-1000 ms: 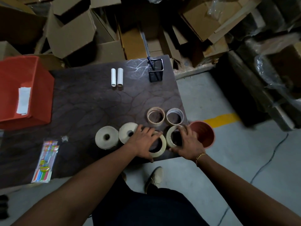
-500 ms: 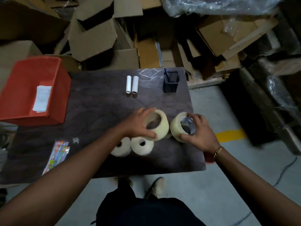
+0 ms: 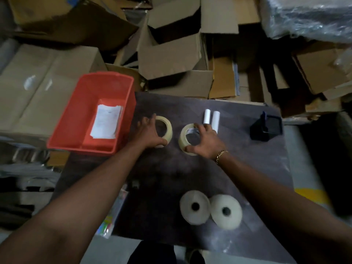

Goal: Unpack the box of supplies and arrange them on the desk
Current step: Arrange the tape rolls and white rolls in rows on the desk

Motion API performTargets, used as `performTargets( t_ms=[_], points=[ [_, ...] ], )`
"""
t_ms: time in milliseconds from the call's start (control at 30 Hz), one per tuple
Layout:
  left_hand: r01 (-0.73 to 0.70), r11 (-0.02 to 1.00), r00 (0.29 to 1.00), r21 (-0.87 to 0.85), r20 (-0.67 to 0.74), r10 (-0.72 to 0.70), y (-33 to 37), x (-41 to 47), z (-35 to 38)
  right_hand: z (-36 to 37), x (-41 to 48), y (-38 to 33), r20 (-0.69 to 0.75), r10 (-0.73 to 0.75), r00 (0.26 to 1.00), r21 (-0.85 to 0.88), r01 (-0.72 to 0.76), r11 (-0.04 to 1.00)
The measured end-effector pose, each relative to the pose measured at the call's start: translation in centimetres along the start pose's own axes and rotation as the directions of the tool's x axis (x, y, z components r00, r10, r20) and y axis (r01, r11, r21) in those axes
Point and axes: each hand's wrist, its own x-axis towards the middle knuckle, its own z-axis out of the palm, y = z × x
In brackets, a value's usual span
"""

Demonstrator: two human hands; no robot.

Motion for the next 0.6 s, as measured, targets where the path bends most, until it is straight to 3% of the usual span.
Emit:
performTargets(
  t_ms=[267,600],
  points=[
    [-0.008,0.997,1.000,0.075,0.022,0.007,-2.6,9.0,-1.7,3.0,10.7,-4.9,-0.018,0.093,0.996,-0.056,-0.094,0.994],
    [-0.015,0.992,0.994,0.126,0.112,0.001,-3.4,11.4,-0.9,3.9,13.6,-5.7,0.004,0.162,0.987,-0.055,-0.162,0.985]
  ],
)
